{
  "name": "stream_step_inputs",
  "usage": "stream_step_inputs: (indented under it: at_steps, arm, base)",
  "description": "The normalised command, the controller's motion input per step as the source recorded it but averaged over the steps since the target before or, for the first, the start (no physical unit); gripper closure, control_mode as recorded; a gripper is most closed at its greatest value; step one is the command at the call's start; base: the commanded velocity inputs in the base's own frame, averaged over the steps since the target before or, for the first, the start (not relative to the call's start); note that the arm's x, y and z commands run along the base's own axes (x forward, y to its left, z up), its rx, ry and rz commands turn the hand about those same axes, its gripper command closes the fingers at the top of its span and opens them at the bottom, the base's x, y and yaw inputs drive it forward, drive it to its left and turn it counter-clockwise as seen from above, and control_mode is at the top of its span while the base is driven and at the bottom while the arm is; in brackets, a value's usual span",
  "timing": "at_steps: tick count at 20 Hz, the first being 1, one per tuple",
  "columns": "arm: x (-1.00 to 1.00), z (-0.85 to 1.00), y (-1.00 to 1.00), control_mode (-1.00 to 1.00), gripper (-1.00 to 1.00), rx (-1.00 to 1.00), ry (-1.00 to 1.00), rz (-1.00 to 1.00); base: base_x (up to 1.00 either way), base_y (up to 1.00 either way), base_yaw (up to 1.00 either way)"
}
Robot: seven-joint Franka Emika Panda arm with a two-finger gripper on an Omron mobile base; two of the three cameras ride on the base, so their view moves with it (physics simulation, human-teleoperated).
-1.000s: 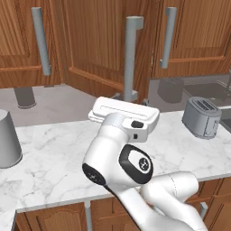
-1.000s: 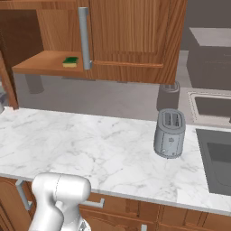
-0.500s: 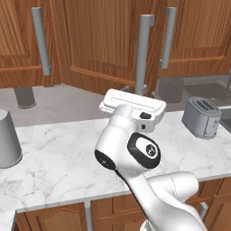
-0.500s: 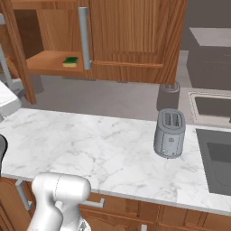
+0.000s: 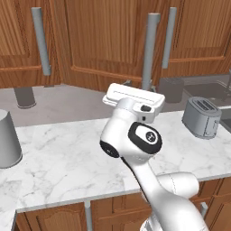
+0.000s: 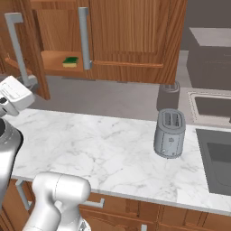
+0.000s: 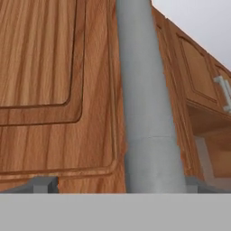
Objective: Pick up the sponge and bar soap from the sink, and place them back in the cabinet, and close the cabinet doors.
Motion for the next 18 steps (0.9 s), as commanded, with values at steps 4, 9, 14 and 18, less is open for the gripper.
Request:
stream_step_inputs:
  at_steps: [4,9,14,18]
  arm:
    - [0.41,-0.12,0.0,-1.0,-1.0,0.0,-0.03,0.0]
    - [0.36,-0.17,0.0,-1.0,-1.0,0.0,-0.02,0.0]
    - [0.38,-0.17,-0.01,-1.0,-1.0,0.0,0.0,0.0]
    - [0.46,-0.13,-0.02,-1.0,-1.0,0.0,0.0,0.0]
  base:
    - [0.0,0.0,0.0]
    - [0.0,0.0,0.0]
    - [0.0,0.0,0.0]
    - [0.0,0.0,0.0]
